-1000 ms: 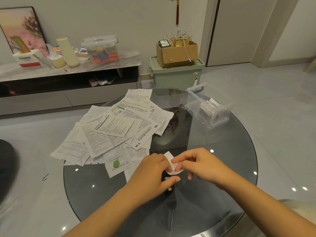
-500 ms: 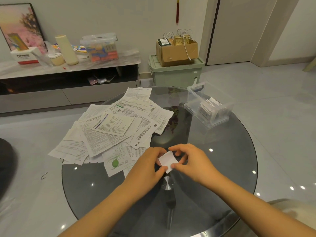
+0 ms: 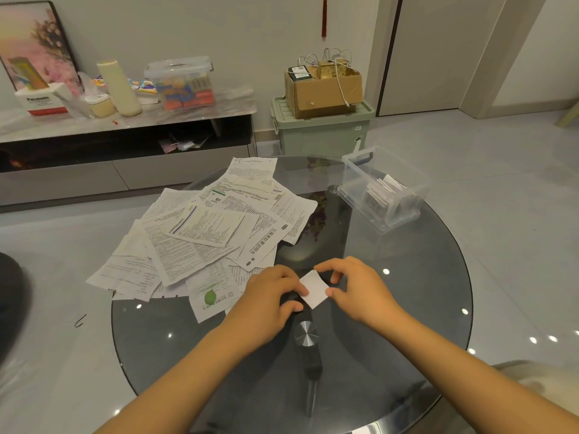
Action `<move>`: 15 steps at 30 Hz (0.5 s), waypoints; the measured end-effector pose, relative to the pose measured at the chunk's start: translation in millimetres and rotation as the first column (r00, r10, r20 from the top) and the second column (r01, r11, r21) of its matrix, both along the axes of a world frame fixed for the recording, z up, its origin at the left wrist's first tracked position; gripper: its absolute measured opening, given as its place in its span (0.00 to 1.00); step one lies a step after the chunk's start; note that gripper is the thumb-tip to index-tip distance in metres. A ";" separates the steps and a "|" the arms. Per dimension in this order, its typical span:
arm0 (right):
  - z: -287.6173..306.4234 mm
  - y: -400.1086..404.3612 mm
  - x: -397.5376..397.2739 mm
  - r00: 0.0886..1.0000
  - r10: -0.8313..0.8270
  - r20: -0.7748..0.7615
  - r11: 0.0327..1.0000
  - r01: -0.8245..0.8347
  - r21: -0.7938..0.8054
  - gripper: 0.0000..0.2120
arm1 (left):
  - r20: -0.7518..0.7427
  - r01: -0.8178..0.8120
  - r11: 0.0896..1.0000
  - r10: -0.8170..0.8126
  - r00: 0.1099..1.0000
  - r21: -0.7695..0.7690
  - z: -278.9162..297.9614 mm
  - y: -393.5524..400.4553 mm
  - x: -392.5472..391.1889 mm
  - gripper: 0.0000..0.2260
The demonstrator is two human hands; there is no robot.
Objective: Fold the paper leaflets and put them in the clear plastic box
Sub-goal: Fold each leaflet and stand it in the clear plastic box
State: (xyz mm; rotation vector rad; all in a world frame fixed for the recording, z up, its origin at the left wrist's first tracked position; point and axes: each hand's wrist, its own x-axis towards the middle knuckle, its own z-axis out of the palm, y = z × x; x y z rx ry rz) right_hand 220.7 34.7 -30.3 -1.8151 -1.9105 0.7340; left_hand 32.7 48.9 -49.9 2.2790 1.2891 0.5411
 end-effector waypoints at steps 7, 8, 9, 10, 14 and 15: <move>-1.1 -4.1 -1.0 0.996 0.034 0.086 0.995 -0.042 0.088 0.13 | -0.099 0.028 0.996 -0.019 0.995 0.090 -1.4 6.4 0.3 0.12; -1.7 -5.0 -0.9 0.991 0.057 0.120 0.993 -0.069 0.100 0.12 | -0.109 0.036 0.995 -0.025 0.994 0.098 -1.5 7.5 0.1 0.12; -1.8 -6.4 -0.1 0.986 0.079 0.145 0.989 -0.096 0.111 0.11 | -0.113 0.044 0.993 -0.032 0.993 0.109 -1.0 8.2 0.8 0.12; -1.3 -7.3 0.5 0.982 0.098 0.159 0.986 -0.117 0.117 0.11 | -0.109 0.056 0.991 -0.042 0.993 0.124 -0.7 9.1 1.2 0.11; 2.5 -11.6 1.2 0.963 0.148 0.225 0.979 -0.175 0.101 0.18 | -0.131 0.158 0.960 -0.130 0.983 0.230 2.4 8.7 1.5 0.14; 3.3 -12.3 0.6 0.957 0.149 0.249 0.979 -0.179 0.102 0.19 | -0.137 0.175 0.950 -0.143 0.980 0.259 3.4 8.8 2.0 0.14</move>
